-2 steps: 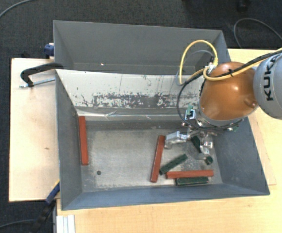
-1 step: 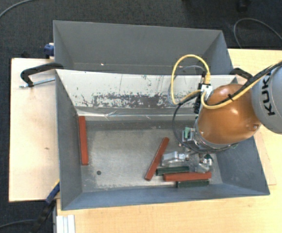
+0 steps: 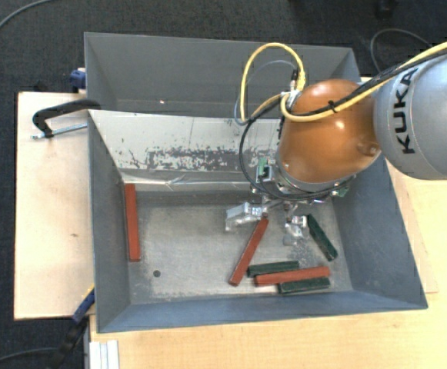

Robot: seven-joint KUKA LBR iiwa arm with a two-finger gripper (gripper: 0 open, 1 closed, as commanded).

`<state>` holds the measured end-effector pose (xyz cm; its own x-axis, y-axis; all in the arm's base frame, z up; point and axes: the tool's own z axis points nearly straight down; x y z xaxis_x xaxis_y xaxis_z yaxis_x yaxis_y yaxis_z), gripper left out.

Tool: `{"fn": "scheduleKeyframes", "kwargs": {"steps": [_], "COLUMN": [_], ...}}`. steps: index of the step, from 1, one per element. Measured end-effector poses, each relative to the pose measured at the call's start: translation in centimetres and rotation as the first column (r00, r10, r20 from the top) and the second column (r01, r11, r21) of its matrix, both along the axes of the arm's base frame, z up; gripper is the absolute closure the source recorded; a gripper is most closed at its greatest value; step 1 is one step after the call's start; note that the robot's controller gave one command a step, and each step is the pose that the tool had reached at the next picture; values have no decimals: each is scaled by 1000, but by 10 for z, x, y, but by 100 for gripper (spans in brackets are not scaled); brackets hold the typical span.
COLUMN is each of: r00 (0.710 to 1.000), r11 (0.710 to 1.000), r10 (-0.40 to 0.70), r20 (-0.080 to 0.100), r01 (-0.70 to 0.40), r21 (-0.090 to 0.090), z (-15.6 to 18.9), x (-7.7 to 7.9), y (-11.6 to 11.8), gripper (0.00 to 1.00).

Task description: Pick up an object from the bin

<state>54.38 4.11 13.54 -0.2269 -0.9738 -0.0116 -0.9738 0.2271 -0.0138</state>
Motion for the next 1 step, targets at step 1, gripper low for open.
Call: {"fn": "scheduleKeyframes", "kwargs": {"steps": [1], "r00": [995], "r11": [995], "r10": [101], "r20": [-11], "r01": [-101], "r21": [-4], "z": [-67], "x": [41], "y": [-6], "gripper": [0]}}
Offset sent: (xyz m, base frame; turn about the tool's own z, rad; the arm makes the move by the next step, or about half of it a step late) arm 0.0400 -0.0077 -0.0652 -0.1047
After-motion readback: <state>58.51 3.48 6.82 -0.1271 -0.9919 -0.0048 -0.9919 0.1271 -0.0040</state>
